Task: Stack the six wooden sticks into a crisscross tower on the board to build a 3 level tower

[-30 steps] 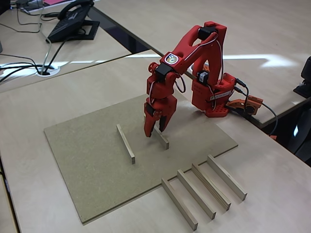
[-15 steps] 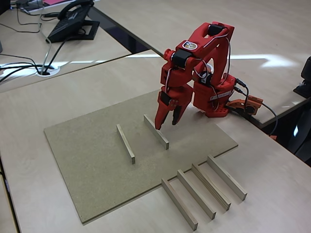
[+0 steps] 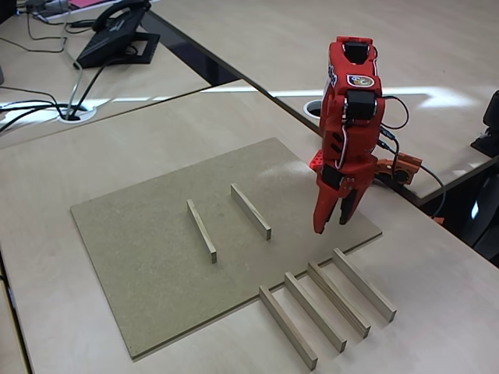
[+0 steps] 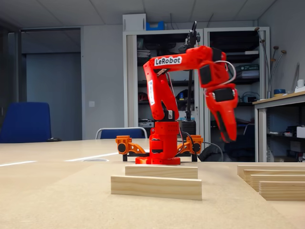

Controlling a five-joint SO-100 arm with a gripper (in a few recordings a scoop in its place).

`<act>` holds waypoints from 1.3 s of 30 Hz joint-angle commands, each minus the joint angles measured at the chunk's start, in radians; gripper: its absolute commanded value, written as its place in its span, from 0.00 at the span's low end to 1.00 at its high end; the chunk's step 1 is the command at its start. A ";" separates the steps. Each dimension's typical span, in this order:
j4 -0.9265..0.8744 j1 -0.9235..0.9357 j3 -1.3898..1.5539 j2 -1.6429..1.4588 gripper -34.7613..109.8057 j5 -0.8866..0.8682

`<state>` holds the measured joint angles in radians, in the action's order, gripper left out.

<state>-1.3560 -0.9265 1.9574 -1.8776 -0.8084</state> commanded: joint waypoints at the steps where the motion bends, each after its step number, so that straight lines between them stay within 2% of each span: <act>1: 0.014 -0.072 -0.084 0.058 0.41 -0.055; 13: 0.118 -0.166 -0.273 0.341 0.41 -0.147; 24: 0.276 -0.207 -0.232 0.431 0.40 -0.198; 39: 0.360 -0.192 -0.179 0.463 0.39 -0.190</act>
<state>-1.0078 -1.1137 1.7625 -1.4067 -0.9879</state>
